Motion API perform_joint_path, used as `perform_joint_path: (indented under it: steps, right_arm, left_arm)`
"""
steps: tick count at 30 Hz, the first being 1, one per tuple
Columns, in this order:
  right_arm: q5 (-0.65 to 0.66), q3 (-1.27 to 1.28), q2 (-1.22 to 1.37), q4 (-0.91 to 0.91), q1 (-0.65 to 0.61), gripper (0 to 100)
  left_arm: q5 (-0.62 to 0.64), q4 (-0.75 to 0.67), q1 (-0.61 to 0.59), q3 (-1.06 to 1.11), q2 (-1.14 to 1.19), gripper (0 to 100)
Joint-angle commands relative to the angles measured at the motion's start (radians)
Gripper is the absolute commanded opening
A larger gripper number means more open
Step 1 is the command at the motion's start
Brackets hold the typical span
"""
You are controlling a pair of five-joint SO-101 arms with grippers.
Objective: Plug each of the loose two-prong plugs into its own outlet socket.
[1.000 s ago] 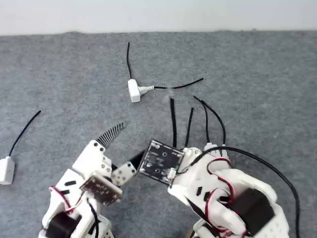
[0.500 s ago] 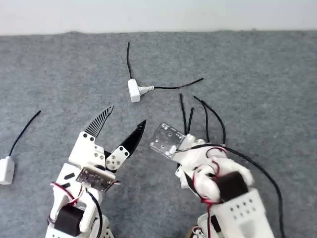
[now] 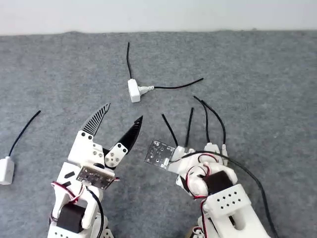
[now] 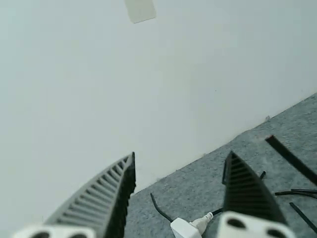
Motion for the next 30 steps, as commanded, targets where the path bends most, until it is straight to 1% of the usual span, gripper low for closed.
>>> perform_joint_path:
  steps: [1, 4, 6, 14, 23, 30]
  right_arm:
    - [-0.017, 0.023, 0.013, -0.051, 0.001, 0.9]
    - [-0.020, 0.025, 0.013, -0.058, -0.001, 0.9]
    - [-0.044, 0.023, 0.016, -0.079, -0.005, 0.9]
    - [-0.114, 0.020, 0.016, -0.091, -0.133, 0.9]
    - [-0.124, 0.025, 0.007, -0.093, -0.133, 0.9]
    - [-0.124, 0.025, 0.005, -0.093, -0.133, 0.9]
  left_arm:
    - [0.011, -0.028, -0.009, -0.010, -0.009, 27]
    - [0.011, -0.028, -0.009, -0.010, -0.009, 27]
    - [0.011, -0.028, -0.009, -0.010, -0.009, 27]
    - [0.011, -0.028, -0.009, -0.010, -0.009, 27]
    - [0.011, -0.028, -0.009, -0.008, -0.009, 27]
    - [0.006, -0.054, -0.003, 0.018, -0.009, 27]
